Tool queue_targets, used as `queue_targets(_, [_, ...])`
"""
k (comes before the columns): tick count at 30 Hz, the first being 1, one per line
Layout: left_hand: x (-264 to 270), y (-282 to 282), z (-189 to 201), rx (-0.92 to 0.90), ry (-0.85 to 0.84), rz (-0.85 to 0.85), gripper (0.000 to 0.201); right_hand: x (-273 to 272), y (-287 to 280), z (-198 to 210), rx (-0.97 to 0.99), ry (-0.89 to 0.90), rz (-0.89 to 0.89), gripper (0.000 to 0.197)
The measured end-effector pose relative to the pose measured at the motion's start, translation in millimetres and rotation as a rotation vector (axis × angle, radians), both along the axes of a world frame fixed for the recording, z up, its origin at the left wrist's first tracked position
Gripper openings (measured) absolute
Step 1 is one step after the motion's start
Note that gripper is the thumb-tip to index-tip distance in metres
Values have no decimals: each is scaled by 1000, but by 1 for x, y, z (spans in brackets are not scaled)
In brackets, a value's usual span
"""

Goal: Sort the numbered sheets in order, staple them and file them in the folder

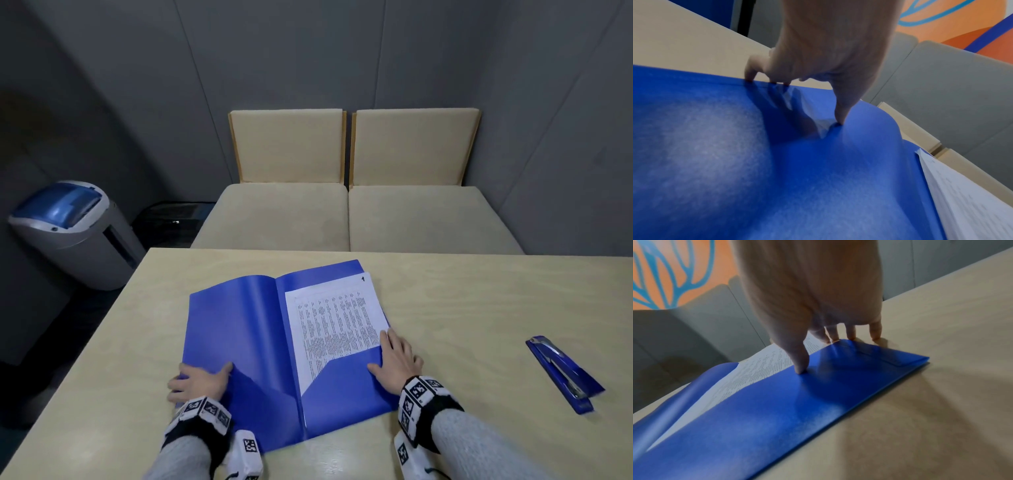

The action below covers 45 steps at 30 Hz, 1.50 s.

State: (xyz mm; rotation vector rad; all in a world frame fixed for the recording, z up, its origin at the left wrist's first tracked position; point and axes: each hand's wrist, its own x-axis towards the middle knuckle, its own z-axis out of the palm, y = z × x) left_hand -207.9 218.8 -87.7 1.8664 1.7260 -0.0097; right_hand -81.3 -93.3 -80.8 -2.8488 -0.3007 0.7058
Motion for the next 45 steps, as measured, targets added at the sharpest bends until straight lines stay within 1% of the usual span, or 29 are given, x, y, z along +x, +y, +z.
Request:
queue_targets(3, [3, 4, -1, -24, 41, -34, 87, 1, 1, -1, -27, 20, 12, 77])
queue_targets(6, [6, 6, 0, -17, 33, -58, 84, 1, 0, -2, -35, 29, 22, 76])
queue_targets(11, [4, 13, 9, -35, 18, -68, 89, 2, -1, 0, -28, 49, 41, 75])
queue_targets(13, [1, 18, 11, -35, 19, -42, 90, 1, -1, 0, -31, 54, 44, 75])
queue_targets(16, [-8, 31, 13, -32, -14, 64, 89, 1, -2, -1, -31, 48, 40, 77])
queue_targets(18, [-16, 44, 15, -96, -43, 63, 86, 1, -4, 1, -31, 74, 26, 77])
queue_targets(19, [-20, 52, 16, -150, -82, 26, 83, 2, -4, 2, -23, 84, 20, 76])
queue_targets(21, [-28, 64, 21, -244, -168, -124, 72, 4, -5, 7, -6, 112, -4, 73])
queue_targets(23, [-28, 75, 29, -219, -214, -298, 52, 6, -8, 13, 33, 136, -65, 70])
queue_targets(25, [-20, 73, 59, -174, -286, -425, 30, 10, -11, 17, 100, 152, -117, 67])
queue_targets(26, [-14, 64, 83, -162, -329, -496, 27, 10, -12, 22, 134, 166, -141, 65])
queue_targets(27, [-8, 51, 110, -182, -370, -557, 30, 11, -15, 23, 183, 174, -157, 61])
queue_targets(29, [4, 17, 157, -355, -448, -625, 39, 10, -19, 30, 289, 213, -213, 56])
queue_targets(30, [10, -2, 176, -459, -495, -660, 44, 10, -23, 29, 385, 245, -261, 55])
queue_targets(31, [15, -22, 188, -550, -545, -702, 48, 9, -26, 28, 496, 272, -311, 56])
queue_targets(32, [20, -39, 189, -609, -573, -762, 52, 5, -30, 29, 598, 322, -388, 57])
queue_targets(33, [25, -57, 185, -639, -559, -849, 54, 5, -34, 27, 683, 339, -449, 57])
queue_targets(34, [29, -78, 174, -651, -508, -946, 52, 3, -37, 27, 731, 346, -509, 50])
queue_targets(35, [32, -98, 160, -645, -450, -1018, 48, -1, -41, 31, 774, 348, -557, 40])
queue_targets(36, [34, -119, 143, -629, -399, -1066, 42, -6, -47, 37, 822, 394, -612, 36])
queue_targets(37, [35, -136, 122, -555, -335, -1119, 38, -7, -53, 38, 856, 405, -654, 33])
queue_targets(38, [34, -152, 100, -435, -244, -1194, 40, -12, -60, 45, 876, 419, -709, 33])
queue_targets(39, [30, -162, 79, -322, -102, -1269, 47, -13, -65, 41, 905, 428, -719, 33])
queue_targets(40, [25, -170, 62, -227, 41, -1331, 57, -14, -69, 40, 905, 399, -723, 35])
queue_targets(41, [21, -175, 48, -169, 147, -1373, 66, -15, -75, 40, 914, 412, -750, 39])
queue_targets(43, [16, -180, 31, -106, 259, -1439, 75, -21, -77, 47, 904, 378, -694, 51])
queue_targets(45, [14, -180, 21, -64, 282, -1479, 76, -20, -80, 48, 823, 299, -591, 53])
